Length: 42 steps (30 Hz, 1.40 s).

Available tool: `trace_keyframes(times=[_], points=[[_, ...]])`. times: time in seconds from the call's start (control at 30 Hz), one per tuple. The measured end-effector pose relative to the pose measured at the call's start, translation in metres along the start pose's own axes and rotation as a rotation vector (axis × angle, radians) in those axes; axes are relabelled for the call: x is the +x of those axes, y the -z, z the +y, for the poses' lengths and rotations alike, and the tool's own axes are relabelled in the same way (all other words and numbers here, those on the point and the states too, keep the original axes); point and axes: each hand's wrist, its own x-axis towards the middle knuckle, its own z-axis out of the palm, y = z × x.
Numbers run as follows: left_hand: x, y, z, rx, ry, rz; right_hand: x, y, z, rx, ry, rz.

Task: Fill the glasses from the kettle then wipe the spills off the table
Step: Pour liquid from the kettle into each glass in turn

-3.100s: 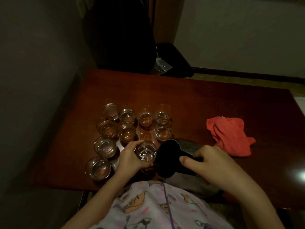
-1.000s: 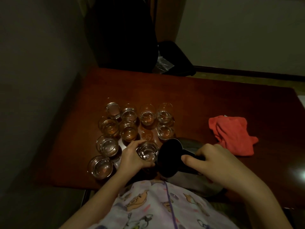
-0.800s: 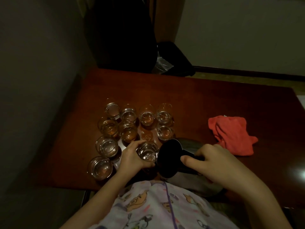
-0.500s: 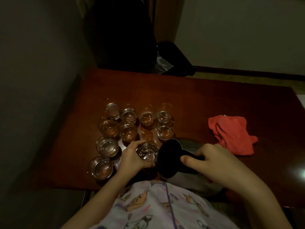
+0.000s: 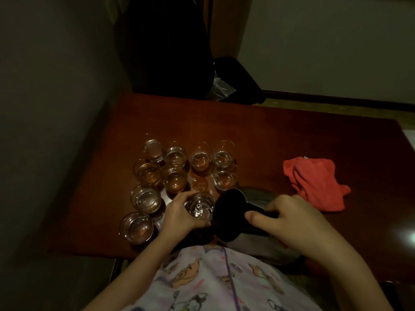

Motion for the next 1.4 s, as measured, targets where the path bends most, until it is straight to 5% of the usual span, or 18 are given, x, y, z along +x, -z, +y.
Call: trace_keyframes(times=[0.77,1.4], points=[[0.05,-0.002,0.028,0.042,0.06,0.08,-0.008,-0.042,0.036,0.787,-0.238,0.43],[0.074,-0.016,0.038,0.161,0.107,-0.043,-0.004,-0.047,0.037,0.774,-0.159,0.403]])
